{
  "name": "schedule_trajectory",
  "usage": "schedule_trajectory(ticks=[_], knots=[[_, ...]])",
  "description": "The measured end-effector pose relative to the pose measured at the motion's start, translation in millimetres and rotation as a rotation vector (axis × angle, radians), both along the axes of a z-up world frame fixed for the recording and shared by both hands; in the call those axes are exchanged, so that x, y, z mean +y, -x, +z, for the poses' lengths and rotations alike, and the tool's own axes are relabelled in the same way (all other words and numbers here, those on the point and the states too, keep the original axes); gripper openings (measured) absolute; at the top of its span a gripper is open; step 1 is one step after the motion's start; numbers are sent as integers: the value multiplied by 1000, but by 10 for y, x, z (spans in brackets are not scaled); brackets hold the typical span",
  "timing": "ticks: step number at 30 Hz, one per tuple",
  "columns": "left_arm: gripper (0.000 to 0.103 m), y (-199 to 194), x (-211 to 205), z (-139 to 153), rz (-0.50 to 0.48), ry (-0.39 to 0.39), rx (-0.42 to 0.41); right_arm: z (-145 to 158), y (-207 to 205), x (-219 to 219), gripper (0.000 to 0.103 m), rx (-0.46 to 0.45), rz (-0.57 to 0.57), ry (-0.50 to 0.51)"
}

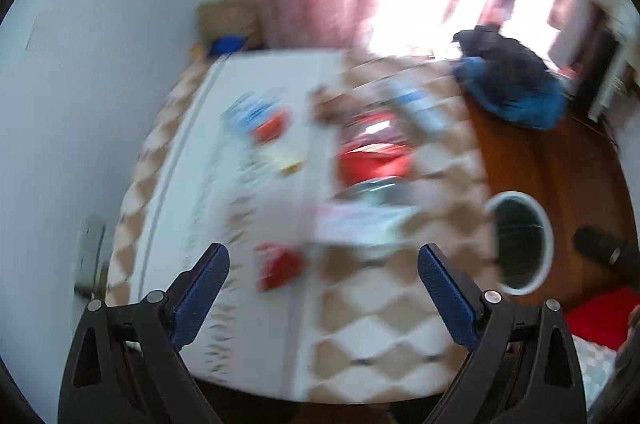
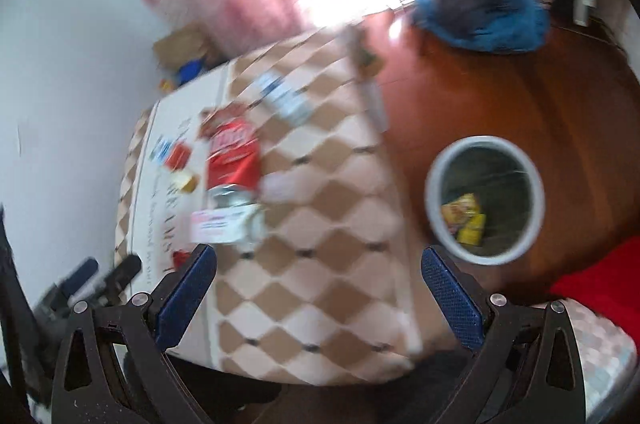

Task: Collect trash
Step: 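Move both tools back over the table, then grasp the red cola can with the right tool while the left tool grasps the red chip bag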

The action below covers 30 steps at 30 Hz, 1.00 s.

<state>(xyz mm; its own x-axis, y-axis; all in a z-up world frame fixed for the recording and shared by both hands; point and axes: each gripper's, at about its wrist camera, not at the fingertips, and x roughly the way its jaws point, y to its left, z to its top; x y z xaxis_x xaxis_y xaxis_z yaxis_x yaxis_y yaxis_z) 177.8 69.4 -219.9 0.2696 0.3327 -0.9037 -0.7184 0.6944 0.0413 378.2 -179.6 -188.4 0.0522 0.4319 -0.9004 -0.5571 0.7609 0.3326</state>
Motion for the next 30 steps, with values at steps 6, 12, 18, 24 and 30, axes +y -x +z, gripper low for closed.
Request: schedule_trajectory(ticks=[6,12,18,24,30], knots=[[95,583,442,-655,54,80,22,-532,113,1263,103,19,127,134],[94,447,454,-1020,-27,154,13,-872,34,1856,103,-3,190,230],[38,123,451,-1269,-57,129,82,-1005,-124,2164,103,1,209,262],[15,205,588,-1262,18,19,122,-1175,-162,2406,103,28,225,290],[14,428,843,-1217,119,-46,139,-1384,-215,2467,102,72,209,307]])
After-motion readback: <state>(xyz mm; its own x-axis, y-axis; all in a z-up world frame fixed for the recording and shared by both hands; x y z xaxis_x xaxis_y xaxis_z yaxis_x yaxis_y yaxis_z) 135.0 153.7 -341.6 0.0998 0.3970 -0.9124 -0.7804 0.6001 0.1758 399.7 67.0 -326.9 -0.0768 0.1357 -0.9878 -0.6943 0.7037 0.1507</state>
